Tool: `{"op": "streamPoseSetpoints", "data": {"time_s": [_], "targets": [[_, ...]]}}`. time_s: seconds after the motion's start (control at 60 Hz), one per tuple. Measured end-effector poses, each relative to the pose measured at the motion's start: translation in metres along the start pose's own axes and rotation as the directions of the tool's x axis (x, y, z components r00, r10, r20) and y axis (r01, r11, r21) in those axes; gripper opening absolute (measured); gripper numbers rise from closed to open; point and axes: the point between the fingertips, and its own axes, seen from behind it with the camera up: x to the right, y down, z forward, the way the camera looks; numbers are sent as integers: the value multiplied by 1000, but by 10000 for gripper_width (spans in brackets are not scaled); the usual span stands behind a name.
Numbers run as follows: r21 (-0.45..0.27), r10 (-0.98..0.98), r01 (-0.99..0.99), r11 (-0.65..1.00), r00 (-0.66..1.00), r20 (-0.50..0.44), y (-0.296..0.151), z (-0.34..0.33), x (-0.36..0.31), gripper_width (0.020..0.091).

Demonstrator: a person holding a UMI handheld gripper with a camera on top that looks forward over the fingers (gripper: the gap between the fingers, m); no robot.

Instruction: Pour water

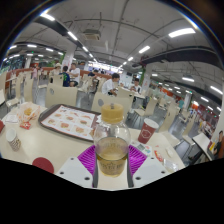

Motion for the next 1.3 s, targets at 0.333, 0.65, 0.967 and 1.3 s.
{"op": "streamPoseSetpoints", "data": {"time_s": [0.333,0.65,0.967,1.3], "targets": [[-41,-699,724,689,648,-302,-127,-49,-101,391],[-112,-965,992,-49,-76,-252,-101,-48,-240,393],[-111,-941,964,-242,-262,-215,-84,-45,-275,394],[101,-729,731,675,681,-63,-122,-81,-254,393]]}}
